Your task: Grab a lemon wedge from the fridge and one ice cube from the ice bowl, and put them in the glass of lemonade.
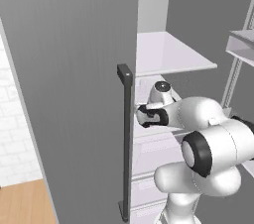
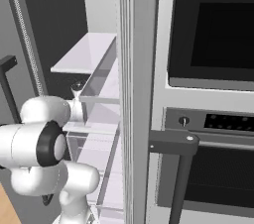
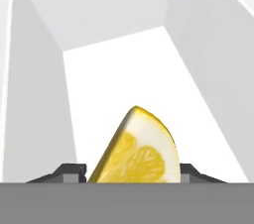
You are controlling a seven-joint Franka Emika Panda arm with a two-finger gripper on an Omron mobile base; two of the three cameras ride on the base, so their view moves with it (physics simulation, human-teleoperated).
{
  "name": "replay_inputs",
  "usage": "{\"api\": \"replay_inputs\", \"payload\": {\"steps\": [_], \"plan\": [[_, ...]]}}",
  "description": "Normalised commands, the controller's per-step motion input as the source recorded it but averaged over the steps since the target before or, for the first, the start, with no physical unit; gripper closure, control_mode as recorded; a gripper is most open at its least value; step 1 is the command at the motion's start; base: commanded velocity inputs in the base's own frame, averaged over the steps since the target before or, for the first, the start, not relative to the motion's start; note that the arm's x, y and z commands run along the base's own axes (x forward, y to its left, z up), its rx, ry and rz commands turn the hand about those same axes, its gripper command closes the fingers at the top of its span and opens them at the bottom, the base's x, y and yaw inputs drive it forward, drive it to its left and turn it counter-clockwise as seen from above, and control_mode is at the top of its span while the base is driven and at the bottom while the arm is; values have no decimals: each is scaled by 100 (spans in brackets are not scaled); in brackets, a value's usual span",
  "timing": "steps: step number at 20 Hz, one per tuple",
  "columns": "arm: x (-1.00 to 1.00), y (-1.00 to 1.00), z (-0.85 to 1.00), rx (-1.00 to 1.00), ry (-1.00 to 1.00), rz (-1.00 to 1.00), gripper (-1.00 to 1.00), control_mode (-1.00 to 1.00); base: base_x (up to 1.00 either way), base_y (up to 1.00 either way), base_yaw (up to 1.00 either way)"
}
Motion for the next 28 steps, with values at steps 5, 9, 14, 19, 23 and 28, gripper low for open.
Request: {"api": "replay_inputs", "payload": {"steps": [5, 9, 14, 19, 23, 28], "plan": [[-62, -17, 78, 0, 2, 0, 100, -100, 0, 0, 0], [-94, -27, 61, 0, 2, 0, 100, -100, 0, 0, 0], [-95, -16, 66, 0, 0, 0, 100, -100, 0, 0, 0], [-91, 0, 100, 0, 4, 5, 100, -100, 0, 0, 0], [-100, 7, 100, -1, 7, 13, 100, -100, 0, 0, 0], [-95, 5, 100, -6, 10, 9, 100, -100, 0, 0, 0]]}}
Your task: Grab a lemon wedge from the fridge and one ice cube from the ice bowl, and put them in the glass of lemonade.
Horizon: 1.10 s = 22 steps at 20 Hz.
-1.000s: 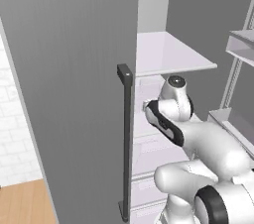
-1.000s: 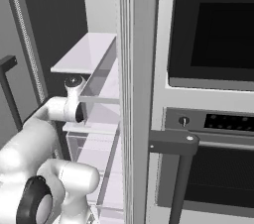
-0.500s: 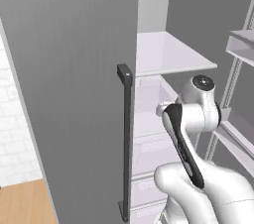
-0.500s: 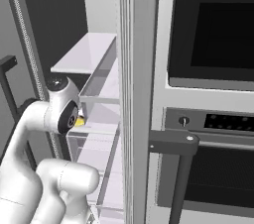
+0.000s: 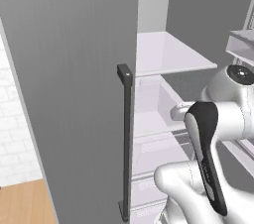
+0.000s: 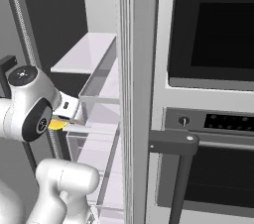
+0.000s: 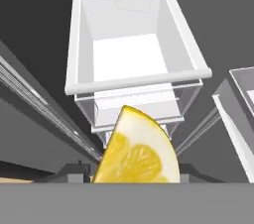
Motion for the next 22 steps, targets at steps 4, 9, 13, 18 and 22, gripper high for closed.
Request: {"api": "replay_inputs", "payload": {"steps": [4, 9, 13, 18, 22], "plan": [[-48, -10, 80, -9, 9, 1, 100, -100, 0, 0, 0], [-5, -6, 5, -1, 2, 0, 100, -100, 0, 0, 0], [0, 0, 0, 0, 0, 0, 100, -100, 0, 0, 0], [-17, -1, 0, 1, 0, 0, 100, 100, -20, -1, 0], [0, 0, 0, 0, 0, 0, 100, 100, -100, 3, -4]]}}
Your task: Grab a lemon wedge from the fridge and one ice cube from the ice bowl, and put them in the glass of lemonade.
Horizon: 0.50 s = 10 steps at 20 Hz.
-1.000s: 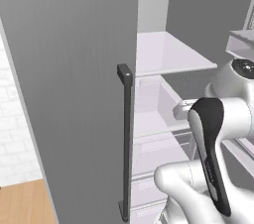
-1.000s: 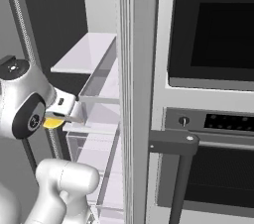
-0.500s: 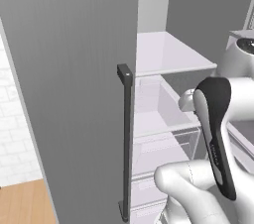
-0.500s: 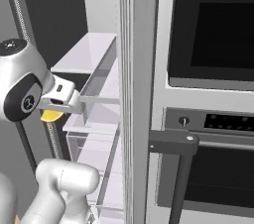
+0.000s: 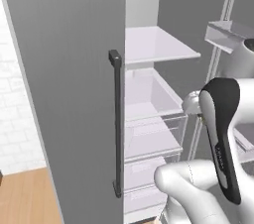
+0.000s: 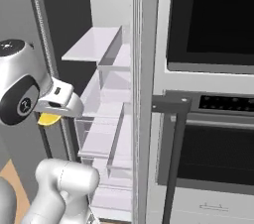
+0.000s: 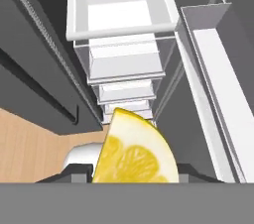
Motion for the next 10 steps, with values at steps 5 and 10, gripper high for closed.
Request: {"api": "replay_inputs", "payload": {"steps": [5, 10], "plan": [[0, 0, 0, 0, 0, 0, 100, 100, -100, 1, -30], [0, 0, 0, 0, 0, 0, 100, 100, -93, -5, -57]]}}
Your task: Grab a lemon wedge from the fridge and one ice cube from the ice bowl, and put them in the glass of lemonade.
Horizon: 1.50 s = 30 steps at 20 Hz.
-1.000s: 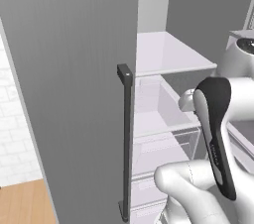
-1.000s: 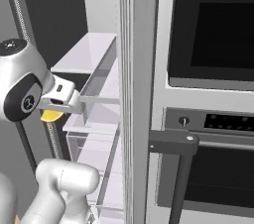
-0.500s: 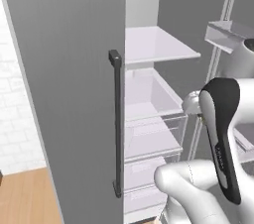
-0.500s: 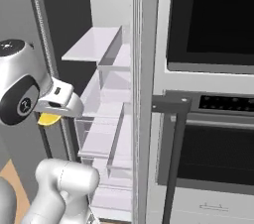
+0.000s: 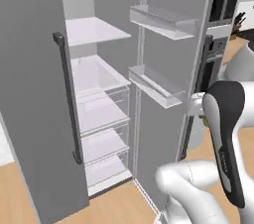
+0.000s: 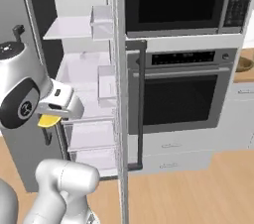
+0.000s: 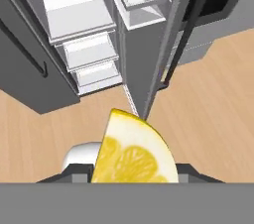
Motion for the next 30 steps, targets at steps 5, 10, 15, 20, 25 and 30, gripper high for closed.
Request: {"api": "replay_inputs", "payload": {"steps": [5, 10, 15, 20, 25, 30], "plan": [[0, 0, 0, 0, 0, 0, 100, 100, -14, -38, -78], [0, 0, 0, 0, 0, 0, 100, 100, 30, -77, -50], [0, 0, 0, 0, 0, 0, 100, 100, 96, -61, 3], [0, 0, 0, 0, 0, 0, 100, 100, 100, -11, -3], [0, 0, 0, 0, 0, 0, 100, 100, 100, 3, -7], [0, 0, 0, 0, 0, 0, 100, 100, 100, -22, 1]]}}
